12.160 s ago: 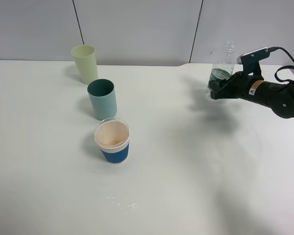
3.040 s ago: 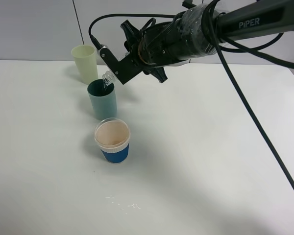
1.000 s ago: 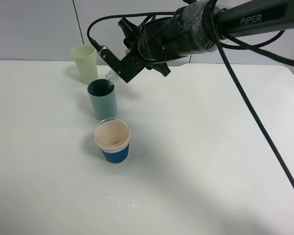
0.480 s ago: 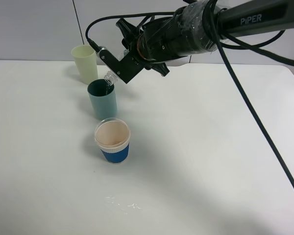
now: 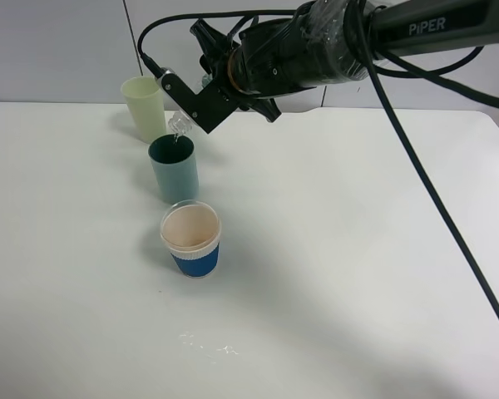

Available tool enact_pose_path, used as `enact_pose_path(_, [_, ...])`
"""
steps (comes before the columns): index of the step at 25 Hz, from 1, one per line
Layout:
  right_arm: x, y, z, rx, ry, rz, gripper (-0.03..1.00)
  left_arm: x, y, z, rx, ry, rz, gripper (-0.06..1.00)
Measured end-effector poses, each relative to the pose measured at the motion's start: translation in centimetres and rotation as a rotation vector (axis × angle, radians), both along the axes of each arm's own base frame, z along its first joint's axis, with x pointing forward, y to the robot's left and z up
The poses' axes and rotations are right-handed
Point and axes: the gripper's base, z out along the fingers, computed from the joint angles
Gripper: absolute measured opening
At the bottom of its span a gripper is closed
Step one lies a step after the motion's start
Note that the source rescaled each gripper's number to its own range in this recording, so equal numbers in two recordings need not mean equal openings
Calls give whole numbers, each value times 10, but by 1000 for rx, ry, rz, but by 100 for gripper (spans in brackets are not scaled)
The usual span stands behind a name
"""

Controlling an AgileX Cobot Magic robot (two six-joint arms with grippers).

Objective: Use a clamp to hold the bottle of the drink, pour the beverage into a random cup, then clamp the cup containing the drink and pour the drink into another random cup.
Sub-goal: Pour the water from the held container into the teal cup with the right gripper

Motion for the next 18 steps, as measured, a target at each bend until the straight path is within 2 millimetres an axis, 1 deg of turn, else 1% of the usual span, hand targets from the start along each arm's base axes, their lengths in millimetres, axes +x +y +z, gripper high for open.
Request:
enact_pose_path(4, [-1, 2, 0, 1, 0, 23, 0, 0, 0, 0, 0, 0, 0, 100])
enact_pose_path(11, [-1, 3, 0, -66, -26, 73, 0, 0, 0, 0, 0, 0, 0, 100])
enact_pose_path(18, [-1, 3, 0, -98, -37, 92, 0, 0, 0, 0, 0, 0, 0, 100])
